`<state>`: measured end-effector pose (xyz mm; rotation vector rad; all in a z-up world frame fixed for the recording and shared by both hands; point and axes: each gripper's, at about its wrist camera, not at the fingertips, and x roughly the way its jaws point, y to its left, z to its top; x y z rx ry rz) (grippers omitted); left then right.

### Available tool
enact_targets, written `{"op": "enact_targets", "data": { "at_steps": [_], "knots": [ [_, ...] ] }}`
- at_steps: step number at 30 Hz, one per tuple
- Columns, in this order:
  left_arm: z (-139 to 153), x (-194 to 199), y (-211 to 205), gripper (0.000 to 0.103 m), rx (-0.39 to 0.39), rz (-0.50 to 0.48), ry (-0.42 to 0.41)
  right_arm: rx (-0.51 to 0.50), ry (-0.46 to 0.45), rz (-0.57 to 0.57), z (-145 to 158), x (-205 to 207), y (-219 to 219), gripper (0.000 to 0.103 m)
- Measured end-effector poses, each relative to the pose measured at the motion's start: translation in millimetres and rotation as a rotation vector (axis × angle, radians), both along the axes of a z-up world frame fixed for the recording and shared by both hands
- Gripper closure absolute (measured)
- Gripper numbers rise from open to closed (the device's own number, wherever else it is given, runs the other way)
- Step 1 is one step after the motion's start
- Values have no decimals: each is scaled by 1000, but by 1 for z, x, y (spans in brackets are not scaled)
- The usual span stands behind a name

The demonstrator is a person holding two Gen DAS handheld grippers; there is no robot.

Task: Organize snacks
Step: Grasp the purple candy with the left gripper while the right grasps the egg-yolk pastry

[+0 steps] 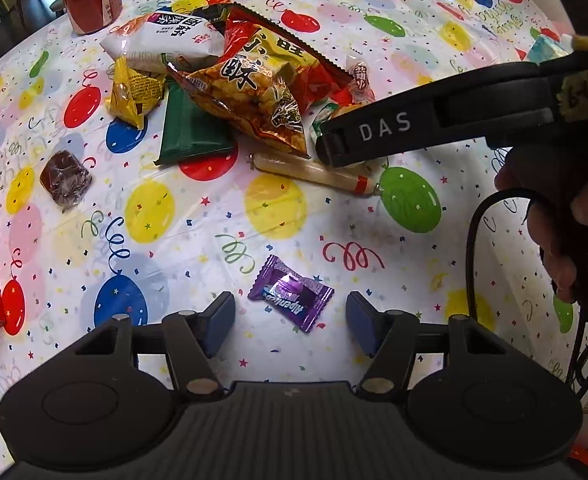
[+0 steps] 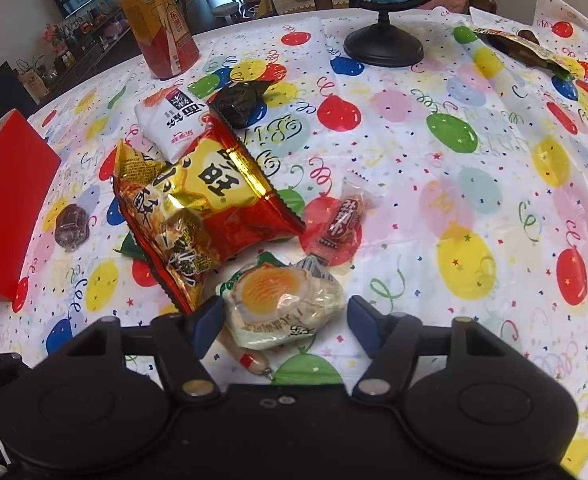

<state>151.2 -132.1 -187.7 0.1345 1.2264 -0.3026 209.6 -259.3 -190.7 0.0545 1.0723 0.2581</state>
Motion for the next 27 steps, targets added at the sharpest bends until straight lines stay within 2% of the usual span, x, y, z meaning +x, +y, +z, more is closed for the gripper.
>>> {"op": "enact_targets", "data": {
  "at_steps": [1,5,11,18,21,27],
  "knots": [
    [0,0,0,50,2,-3,-7,2,-2,3,0,0,1,44],
    [2,-3,1,61,-4,-13,-22,8,-10,22,1,-3,2,54],
    [3,-4,4,82,-29,-22,-17,13,-20,5,4,-8,-2,60],
    [6,-5,8,90,-48,-9,-31,41,-34,-22,15,-26,-12,60],
    [8,-6,10,98,-55,-4,-36,51,-35,-30,21,-38,-16,60],
    [14,-10,15,98,-71,0,-40,85,-48,-29,33,-62,-24,60]
  ]
}}
